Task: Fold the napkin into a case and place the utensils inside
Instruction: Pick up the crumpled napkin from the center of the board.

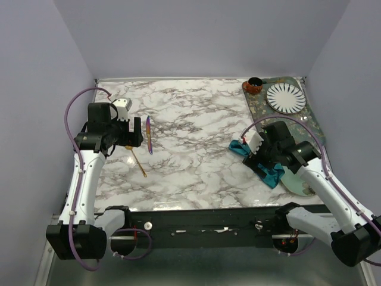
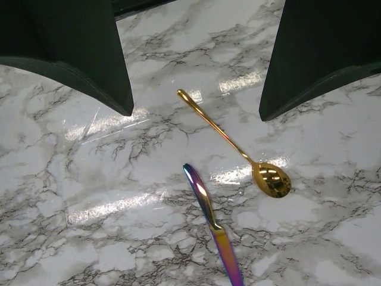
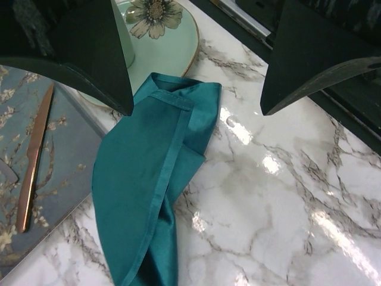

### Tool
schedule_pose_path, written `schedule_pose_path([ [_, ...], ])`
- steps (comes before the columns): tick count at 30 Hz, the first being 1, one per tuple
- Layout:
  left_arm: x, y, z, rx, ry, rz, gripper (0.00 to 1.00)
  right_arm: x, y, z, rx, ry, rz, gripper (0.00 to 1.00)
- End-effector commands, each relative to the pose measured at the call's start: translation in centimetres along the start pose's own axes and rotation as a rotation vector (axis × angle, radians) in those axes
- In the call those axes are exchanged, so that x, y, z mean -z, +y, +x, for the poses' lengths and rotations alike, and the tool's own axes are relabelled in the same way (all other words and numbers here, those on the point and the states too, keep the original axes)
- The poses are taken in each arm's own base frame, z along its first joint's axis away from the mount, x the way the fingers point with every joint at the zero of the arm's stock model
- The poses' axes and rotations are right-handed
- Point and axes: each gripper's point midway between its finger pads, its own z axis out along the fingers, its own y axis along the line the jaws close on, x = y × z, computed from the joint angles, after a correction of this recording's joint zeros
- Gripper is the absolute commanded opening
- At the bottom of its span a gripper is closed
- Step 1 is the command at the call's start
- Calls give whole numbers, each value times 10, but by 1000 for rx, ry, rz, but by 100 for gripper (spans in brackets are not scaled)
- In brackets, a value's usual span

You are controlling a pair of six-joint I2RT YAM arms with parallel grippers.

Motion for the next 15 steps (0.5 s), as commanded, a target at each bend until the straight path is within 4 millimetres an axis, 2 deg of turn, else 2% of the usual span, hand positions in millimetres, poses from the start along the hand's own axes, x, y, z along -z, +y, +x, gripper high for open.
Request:
schedule_pose_path([
  [1,-6,6,3,-12,10,-25,99,-13,-13,19,117,119,132,92],
  [4,-6,5,2,-10,7,-19,99,-21,-17,25,173,159,179,90],
  [5,-9,-2,2,-26,13,2,99,-25,-15,30,187,177,183,89],
  [9,-11,-2,2,-24,25,4,99,-31,-20,36,247,204,233,87],
  [15,-15,-2,4,-20,33,6,99,-31,-29,40,291,221,302,80],
])
